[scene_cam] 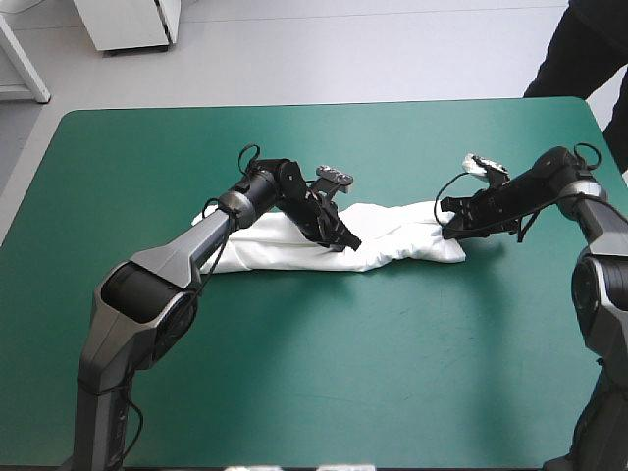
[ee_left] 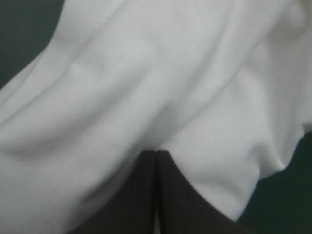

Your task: Fold the cloth

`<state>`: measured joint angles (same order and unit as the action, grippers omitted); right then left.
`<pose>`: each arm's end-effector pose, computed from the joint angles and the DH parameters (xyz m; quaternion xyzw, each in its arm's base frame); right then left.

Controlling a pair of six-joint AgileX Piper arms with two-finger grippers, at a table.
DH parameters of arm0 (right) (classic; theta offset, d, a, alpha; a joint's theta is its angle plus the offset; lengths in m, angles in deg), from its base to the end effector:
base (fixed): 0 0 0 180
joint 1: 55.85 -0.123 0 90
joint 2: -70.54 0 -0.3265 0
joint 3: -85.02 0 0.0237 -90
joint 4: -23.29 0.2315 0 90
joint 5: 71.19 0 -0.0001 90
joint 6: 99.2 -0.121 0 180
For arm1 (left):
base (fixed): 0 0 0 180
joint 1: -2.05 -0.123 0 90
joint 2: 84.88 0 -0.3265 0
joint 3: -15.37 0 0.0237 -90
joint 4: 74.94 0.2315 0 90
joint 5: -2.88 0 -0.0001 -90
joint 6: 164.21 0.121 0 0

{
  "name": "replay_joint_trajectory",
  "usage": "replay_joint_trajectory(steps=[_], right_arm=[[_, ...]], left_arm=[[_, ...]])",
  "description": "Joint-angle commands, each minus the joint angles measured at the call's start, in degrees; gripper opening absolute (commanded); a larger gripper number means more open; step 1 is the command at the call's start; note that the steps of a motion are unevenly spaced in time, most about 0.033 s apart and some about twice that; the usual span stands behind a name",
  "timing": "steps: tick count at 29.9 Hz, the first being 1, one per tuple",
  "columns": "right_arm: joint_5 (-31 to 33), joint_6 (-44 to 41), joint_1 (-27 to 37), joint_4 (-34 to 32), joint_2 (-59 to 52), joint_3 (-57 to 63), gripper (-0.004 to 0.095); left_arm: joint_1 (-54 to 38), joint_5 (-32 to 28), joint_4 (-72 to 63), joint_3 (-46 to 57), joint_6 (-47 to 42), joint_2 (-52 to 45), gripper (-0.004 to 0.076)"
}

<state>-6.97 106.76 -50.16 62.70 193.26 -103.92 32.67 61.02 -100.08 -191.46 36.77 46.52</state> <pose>0.4168 0.0280 0.2278 -0.0265 0.9515 0.2900 0.0993 0.3945 -0.2842 0.2265 0.3427 0.9061 -0.2116 0.1294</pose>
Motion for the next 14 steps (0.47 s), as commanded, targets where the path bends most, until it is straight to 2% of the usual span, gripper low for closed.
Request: replay_joint_trajectory(steps=[1,14], right_arm=[[2.3,1.0,0.0,2.9,-6.1,-3.3,-0.0017],[4.6,1.0,0.1,3.3,-13.8,-6.7,-0.0017]], left_arm=[[0.4,1.9,0.4,-1.1,-0.7,-2.8,-0.0009],[0.4,2.7,0.6,-1.1,-1.9,-2.9,-0.0009]])
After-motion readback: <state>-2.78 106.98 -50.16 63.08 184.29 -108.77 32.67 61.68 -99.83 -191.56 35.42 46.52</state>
